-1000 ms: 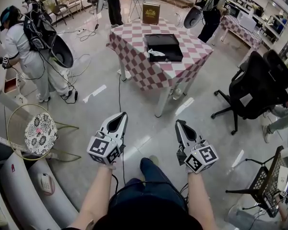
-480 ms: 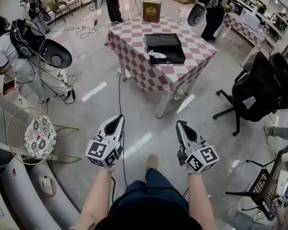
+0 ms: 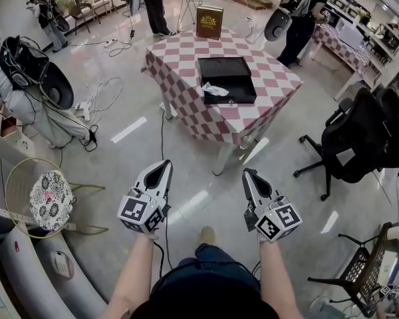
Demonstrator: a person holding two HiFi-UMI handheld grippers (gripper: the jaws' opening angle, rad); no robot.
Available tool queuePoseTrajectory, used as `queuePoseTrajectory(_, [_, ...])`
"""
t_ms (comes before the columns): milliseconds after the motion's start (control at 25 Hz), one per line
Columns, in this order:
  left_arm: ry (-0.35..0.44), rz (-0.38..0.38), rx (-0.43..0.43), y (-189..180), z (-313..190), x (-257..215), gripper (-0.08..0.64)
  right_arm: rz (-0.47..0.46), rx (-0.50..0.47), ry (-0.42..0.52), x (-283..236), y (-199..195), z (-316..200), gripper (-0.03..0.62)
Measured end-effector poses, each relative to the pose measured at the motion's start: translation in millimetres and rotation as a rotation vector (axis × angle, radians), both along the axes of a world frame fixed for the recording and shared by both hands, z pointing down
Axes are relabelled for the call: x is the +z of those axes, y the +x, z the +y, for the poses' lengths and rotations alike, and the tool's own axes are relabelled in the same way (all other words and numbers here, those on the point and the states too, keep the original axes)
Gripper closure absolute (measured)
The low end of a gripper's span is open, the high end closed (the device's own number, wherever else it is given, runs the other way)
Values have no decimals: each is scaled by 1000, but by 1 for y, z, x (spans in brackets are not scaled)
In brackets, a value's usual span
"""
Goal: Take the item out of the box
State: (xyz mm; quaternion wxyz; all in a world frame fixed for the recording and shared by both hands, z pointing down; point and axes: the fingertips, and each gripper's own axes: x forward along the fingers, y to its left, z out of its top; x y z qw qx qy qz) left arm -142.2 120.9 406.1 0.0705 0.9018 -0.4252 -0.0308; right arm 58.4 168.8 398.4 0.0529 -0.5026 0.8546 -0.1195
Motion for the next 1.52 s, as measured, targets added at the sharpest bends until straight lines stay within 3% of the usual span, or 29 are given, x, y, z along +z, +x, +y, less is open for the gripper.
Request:
queuePoseTrajectory(880, [-8,-4,-30,45,-74,11,560,-11,-63,-16,21,42,-85,589])
queuePoseTrajectory(1520, [-53,-14,-67,36,-87,37,560,-37,-66,-65,44,44,-102,589])
